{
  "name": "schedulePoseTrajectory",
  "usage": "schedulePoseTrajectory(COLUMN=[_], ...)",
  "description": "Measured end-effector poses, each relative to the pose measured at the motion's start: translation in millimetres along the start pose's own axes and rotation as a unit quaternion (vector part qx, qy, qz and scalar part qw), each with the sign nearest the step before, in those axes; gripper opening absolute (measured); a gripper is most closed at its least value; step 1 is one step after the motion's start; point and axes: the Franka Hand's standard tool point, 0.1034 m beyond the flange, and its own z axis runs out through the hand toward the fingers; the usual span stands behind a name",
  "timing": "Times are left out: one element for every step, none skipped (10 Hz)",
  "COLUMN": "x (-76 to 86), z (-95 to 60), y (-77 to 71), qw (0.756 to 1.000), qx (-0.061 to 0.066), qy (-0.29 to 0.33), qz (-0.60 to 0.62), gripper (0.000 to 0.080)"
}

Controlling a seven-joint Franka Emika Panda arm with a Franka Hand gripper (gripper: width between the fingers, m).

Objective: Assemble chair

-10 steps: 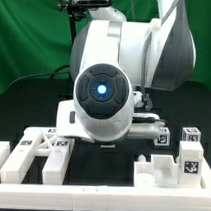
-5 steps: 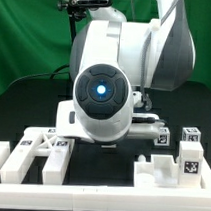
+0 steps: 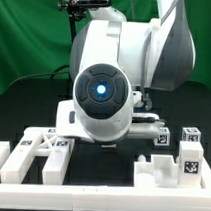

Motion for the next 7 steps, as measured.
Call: schedulePoseTrajectory(x=[-7.3, -17.4, -21.2, -9.7, -5.1, -6.7, -5.6], z=[-26.4, -45.4, -47.2, -38.2, -46.7, -50.9, -56.8], y=[-3.3, -4.5, -4.5, -3.0, -2.5, -1.9, -3.6], qw=[1.0, 0.999, 0.999, 0.998, 0.994, 0.989, 0.982], qx=[0.001, 0.002, 0.003, 0.001, -0.002, -0.002, -0.004], qy=[0.02, 0.038, 0.038, 0.06, 0.11, 0.145, 0.186], qz=[-0.011, -0.019, -0.019, -0.017, -0.018, -0.018, -0.018], gripper=[0.0285, 0.0285, 0.0285, 0.0285, 0.0285, 0.0285, 0.0285])
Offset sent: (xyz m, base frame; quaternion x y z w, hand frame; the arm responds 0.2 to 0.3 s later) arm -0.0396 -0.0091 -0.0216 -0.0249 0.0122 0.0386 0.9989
